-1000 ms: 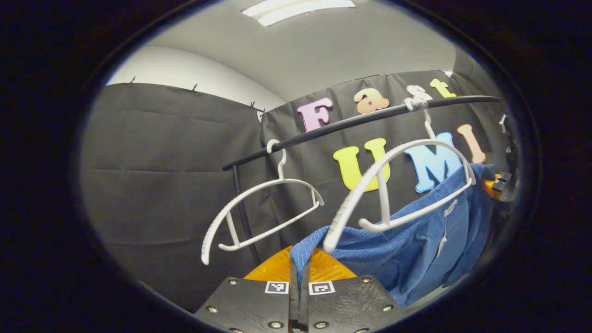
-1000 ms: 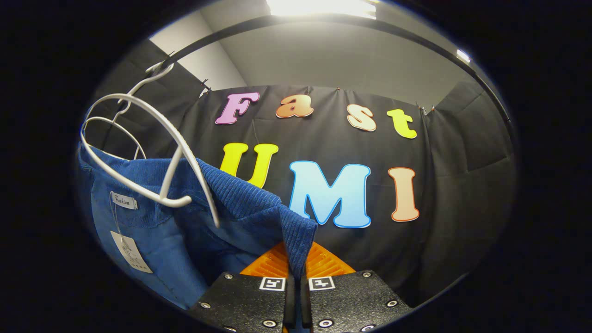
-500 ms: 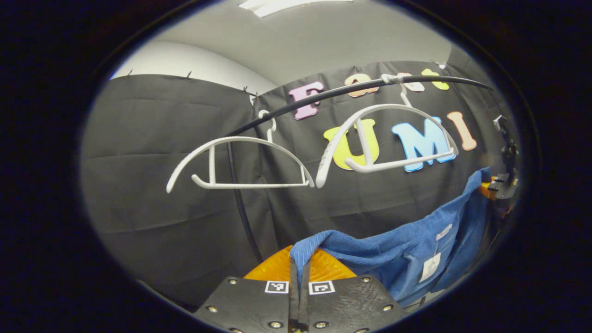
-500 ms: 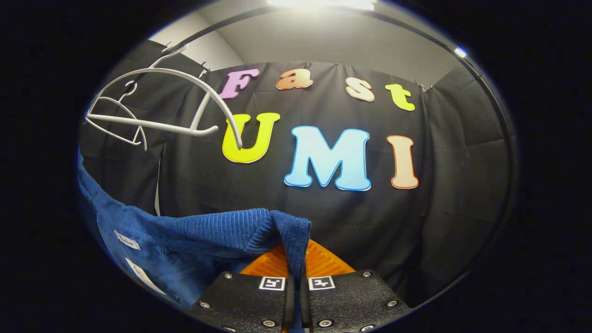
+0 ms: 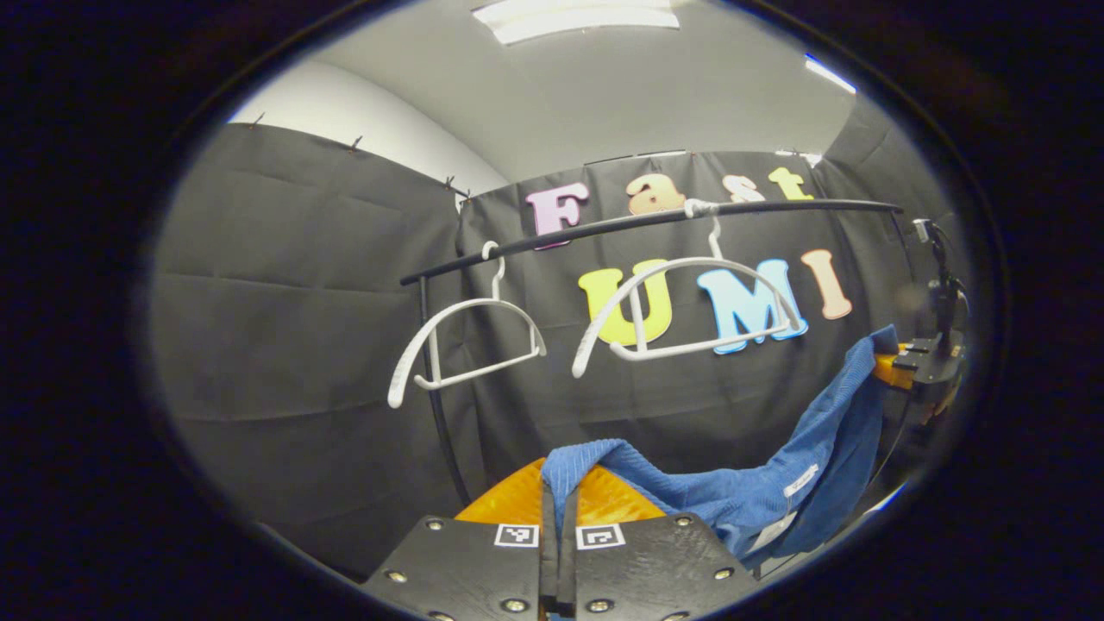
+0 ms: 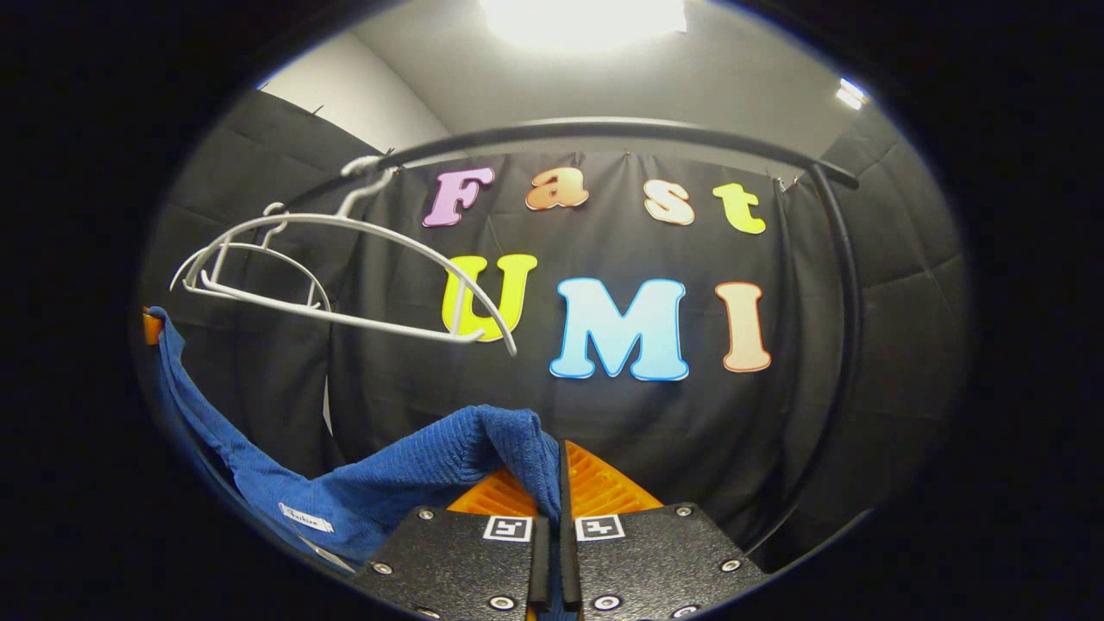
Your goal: Grasp the clothes on the hanger with both hands and then place them into the laundry hamper below.
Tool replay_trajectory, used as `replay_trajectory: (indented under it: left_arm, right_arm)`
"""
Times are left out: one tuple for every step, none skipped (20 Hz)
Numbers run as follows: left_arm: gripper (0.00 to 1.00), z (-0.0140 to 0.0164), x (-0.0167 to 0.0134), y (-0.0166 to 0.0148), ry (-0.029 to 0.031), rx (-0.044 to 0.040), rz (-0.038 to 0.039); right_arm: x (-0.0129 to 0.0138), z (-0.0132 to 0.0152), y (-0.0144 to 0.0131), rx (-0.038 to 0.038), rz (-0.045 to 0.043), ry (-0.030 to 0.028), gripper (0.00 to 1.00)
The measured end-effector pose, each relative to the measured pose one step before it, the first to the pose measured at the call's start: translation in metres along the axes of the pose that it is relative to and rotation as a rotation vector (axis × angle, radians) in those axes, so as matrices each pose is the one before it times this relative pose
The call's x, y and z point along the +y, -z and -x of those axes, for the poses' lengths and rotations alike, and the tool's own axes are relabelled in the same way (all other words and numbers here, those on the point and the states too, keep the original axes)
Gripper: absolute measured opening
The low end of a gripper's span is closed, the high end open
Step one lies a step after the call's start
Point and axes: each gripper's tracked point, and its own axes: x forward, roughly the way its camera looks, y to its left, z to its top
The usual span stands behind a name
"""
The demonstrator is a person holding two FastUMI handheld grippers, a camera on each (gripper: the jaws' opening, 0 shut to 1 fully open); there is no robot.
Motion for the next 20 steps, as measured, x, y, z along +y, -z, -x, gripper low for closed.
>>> replay_trajectory:
  left_arm:
    - [0.01, 0.00817, -0.00244, -0.00632, 0.01672, -0.01011, 0.00843]
    - [0.01, 0.00465, -0.00292, -0.00633, 0.01484, -0.01053, 0.01026]
    - [0.0, 0.00002, -0.00288, -0.00537, 0.02072, -0.0104, 0.01221]
    - [0.01, 0.00398, -0.00546, -0.00716, 0.02109, -0.01248, 0.01203]
    - [0.0, 0.00238, -0.00575, -0.00685, 0.02101, -0.0129, 0.00751]
    - [0.0, 0.00385, -0.00528, -0.00661, 0.01978, -0.01422, 0.00431]
    - [0.01, 0.00608, -0.00507, -0.00664, 0.01812, -0.01308, 0.00209]
    - [0.01, 0.00652, -0.00541, -0.00607, 0.01765, -0.00837, -0.00253]
    - [0.01, 0.00601, -0.00344, -0.00226, 0.01083, -0.00531, -0.00671]
    - [0.01, 0.00655, -0.00557, -0.00306, 0.01528, -0.00539, -0.00225]
    - [0.05, 0.00717, -0.00572, -0.0032, 0.01596, -0.00529, 0.00401]
    - [0.05, 0.00781, -0.00397, -0.00306, 0.01657, -0.00394, 0.00852]
    - [0.05, 0.00474, -0.00634, -0.00226, 0.01454, -0.00209, 0.01198]
    - [0.05, 0.00266, -0.00647, 0.00072, 0.01293, -0.00139, 0.01239]
    - [0.05, 0.00104, -0.00156, 0.00017, 0.00976, -0.00044, 0.01401]
    - [0.01, -0.00017, -0.00298, 0.00062, 0.01008, 0.00106, 0.0154]
    - [0.01, 0.00213, -0.00492, 0.0041, 0.01093, 0.00375, 0.01522]
    - [0.01, 0.00323, -0.00321, 0.00404, 0.009, 0.003, 0.01632]
    - [0.01, 0.00565, -0.00071, 0.00476, 0.00962, 0.00571, 0.01474]
    - [0.01, 0.00298, -0.00034, 0.00509, 0.00157, 0.00519, 0.01305]
  right_arm:
    - [0.00399, 0.00951, -0.00917, -0.01473, -0.00297, -0.00201, 0.03]
    - [0.00463, 0.00974, -0.00929, -0.01271, -0.0074, -0.00456, 0.03]
    - [0.00556, 0.00935, -0.00896, -0.01018, -0.00646, -0.00387, 0.04]
    - [0.0058, 0.01015, -0.00783, -0.00851, -0.00665, -0.00503, 0.04]
    - [0.00693, 0.01039, -0.00743, -0.00652, -0.00207, -0.00809, 0.04]
    - [0.0069, 0.00855, -0.00693, -0.0075, 0.0026, -0.00757, 0.03]
    - [0.00666, 0.00887, -0.0063, -0.00649, 0.0054, -0.00968, 0.04]
    - [0.00721, 0.00896, -0.00679, -0.00928, 0.00395, -0.00894, 0.04]
    - [0.00772, 0.00791, -0.00456, -0.00585, 0.00566, -0.00831, 0.04]
    - [0.01023, 0.01205, -0.00185, -0.00219, 0.00346, -0.00996, 0.04]
    - [0.00174, 0.00175, -0.00014, -0.00146, 0.00074, -0.01006, 0.04]
    - [0.00724, 0.00678, -0.00296, -0.00113, 0.00026, -0.00963, 0.04]
    - [0.00796, 0.00726, -0.00271, 0.00021, -0.00078, -0.00813, 0.04]
    - [0.00821, 0.00716, -0.00201, 0.00058, -0.00063, -0.00827, 0.03]
    - [0.00696, 0.00553, 0.00048, 0.00019, 0.00031, -0.00696, 0.04]
    - [0.014, 0.01209, -0.00217, 0.0015, -0.00143, -0.00565, 0.04]
    - [0.00781, 0.00549, 0.00196, 0.00523, -0.00519, -0.00904, 0.04]
    - [0.00715, 0.00556, 0.00305, 0.00618, -0.00726, -0.00635, 0.04]
    - [0.00714, 0.00449, 0.006, 0.01006, -0.0057, -0.00577, 0.04]
    - [0.00511, 0.00461, 0.00629, 0.01445, -0.00567, -0.00359, 0.04]
